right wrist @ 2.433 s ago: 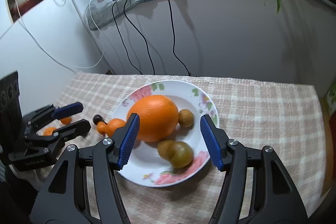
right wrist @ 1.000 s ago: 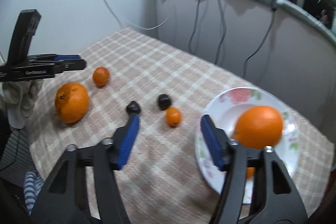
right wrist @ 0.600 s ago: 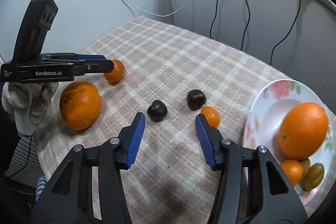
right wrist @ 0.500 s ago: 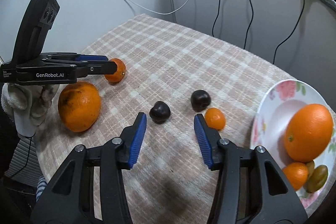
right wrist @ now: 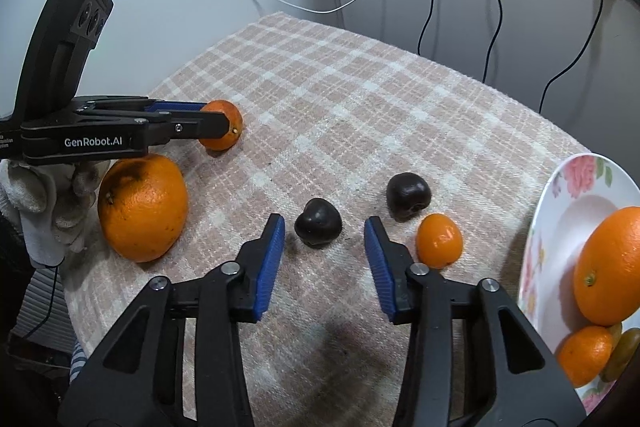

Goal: Organize fruits
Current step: 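Grasp a mandarin with the left gripper while the right grasps a dark plum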

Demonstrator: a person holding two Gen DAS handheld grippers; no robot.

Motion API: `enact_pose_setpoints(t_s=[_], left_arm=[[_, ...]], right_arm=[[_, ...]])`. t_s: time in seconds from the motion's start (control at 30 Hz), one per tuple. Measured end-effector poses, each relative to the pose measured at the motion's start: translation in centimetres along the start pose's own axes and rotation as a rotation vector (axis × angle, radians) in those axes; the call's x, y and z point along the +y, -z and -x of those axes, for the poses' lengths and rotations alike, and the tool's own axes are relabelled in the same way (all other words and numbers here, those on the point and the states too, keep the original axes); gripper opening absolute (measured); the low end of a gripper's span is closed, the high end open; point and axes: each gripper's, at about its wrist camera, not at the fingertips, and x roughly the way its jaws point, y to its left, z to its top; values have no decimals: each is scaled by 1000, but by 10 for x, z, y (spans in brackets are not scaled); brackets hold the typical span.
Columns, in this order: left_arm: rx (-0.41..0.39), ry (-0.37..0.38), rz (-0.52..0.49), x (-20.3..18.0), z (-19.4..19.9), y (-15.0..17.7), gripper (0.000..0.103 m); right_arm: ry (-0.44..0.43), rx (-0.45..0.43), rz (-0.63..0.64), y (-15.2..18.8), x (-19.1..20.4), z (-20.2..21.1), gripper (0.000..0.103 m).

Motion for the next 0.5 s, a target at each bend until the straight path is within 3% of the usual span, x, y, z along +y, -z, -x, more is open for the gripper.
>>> enact_pose_setpoints(t_s=[0.3,0.5], left_arm=[[-16,-5,-1,0,2,3,34],[-30,-3,0,-3,7,4,34]], right_arm=[[-18,8,-19,-2,-2,-6,26],[-15,-6,-20,-1,-1,-1,26]])
